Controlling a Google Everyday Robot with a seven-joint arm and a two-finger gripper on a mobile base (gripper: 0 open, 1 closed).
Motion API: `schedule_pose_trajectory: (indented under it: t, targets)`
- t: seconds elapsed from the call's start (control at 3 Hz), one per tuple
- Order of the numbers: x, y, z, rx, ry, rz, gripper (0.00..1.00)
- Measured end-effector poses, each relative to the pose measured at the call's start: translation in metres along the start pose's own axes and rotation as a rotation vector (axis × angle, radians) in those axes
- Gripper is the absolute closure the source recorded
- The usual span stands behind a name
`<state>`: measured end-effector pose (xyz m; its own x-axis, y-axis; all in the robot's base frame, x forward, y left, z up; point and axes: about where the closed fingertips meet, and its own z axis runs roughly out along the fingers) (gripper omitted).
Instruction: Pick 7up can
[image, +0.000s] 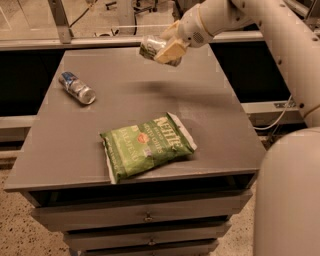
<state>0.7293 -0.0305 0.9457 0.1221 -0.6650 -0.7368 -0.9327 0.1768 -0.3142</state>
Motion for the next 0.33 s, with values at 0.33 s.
schedule_pose_trajectory:
  t: [0.33]
  targets:
    - [-0.0037, -0.0135, -0.0027, 0.061, -0.031, 0.006, 1.0]
